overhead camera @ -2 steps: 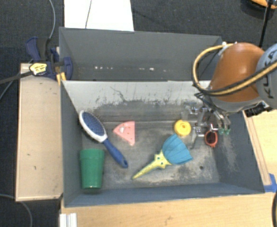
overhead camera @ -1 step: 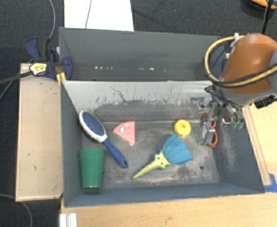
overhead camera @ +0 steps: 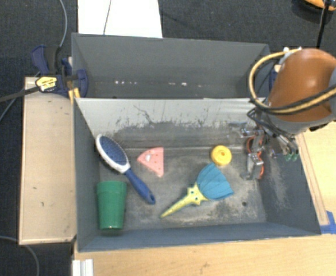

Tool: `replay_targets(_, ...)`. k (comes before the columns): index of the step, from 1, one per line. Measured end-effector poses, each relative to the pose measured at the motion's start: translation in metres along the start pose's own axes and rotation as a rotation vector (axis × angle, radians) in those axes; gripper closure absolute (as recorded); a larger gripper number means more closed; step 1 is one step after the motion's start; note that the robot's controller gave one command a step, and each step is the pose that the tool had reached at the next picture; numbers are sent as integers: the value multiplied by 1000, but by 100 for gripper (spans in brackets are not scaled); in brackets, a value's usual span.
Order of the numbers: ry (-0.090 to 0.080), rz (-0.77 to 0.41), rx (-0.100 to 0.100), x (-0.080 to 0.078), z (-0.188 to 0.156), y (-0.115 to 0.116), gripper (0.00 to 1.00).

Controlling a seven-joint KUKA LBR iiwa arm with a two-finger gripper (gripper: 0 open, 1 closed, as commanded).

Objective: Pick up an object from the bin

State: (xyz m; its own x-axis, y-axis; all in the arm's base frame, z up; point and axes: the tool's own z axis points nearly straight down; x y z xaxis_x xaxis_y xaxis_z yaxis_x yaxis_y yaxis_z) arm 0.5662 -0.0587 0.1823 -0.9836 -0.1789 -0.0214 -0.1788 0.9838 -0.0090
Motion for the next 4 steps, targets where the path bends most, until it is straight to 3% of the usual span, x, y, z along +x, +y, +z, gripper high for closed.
replay_targets(1, 17, -237, -13, -10, 55, 35, 0)
replay_targets(2, 3, -334, -4, -2, 83, 56, 0)
replay_targets(3, 10, -536, -15, -10, 104, 53, 100)
replay_targets(4, 10, -535, -15, -10, 104, 53, 100)
